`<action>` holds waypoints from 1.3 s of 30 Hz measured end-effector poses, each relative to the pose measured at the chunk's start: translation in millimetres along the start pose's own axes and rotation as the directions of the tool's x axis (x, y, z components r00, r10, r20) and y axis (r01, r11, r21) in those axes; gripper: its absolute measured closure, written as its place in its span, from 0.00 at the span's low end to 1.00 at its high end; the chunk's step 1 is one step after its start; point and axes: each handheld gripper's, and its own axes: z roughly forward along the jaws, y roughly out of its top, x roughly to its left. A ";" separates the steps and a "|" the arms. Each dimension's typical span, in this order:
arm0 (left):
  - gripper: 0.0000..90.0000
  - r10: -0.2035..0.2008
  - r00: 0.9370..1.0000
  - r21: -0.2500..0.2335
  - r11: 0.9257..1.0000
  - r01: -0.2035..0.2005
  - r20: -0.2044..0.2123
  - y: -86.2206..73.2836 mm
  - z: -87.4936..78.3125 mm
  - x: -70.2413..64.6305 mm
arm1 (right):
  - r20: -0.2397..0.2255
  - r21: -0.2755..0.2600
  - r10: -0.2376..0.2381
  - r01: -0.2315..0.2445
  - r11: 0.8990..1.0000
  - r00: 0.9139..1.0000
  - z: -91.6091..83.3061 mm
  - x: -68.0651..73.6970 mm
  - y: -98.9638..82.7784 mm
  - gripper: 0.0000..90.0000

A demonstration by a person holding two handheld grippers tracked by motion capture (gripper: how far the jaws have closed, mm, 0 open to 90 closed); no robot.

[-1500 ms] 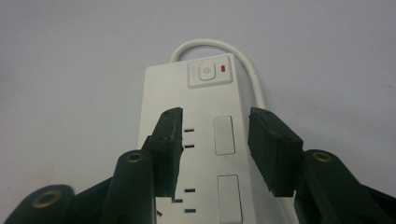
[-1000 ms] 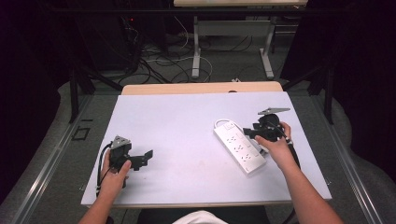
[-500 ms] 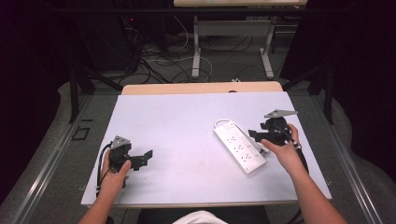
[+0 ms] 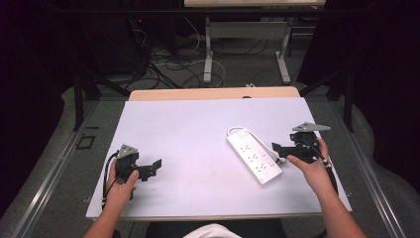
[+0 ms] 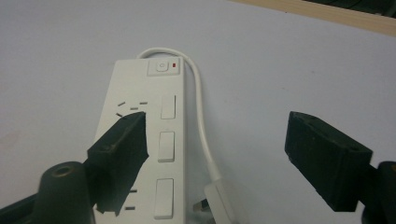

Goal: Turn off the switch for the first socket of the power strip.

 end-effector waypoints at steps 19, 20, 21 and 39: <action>0.01 -0.002 1.000 -0.001 1.000 0.002 -0.002 -0.1 -0.4 -0.1 | 0.070 -0.022 0.066 -0.064 0.998 0.995 -18.4 -23.8 -27.6 0.17; 0.01 0.007 1.000 0.007 1.000 -0.007 -0.001 0.4 -1.0 0.6 | 0.073 -0.024 0.066 -0.064 0.998 0.995 -18.7 -25.0 -29.3 0.17; 0.01 0.006 1.000 0.007 1.000 -0.006 -0.002 0.3 -0.9 0.5 | 0.076 -0.029 0.069 -0.067 0.997 0.995 -18.3 -26.1 -31.2 0.17; 0.01 0.011 1.000 0.016 1.000 -0.011 0.000 0.7 -1.7 0.9 | 0.136 -0.032 0.137 -0.134 0.990 0.981 -12.2 -48.4 -59.9 0.17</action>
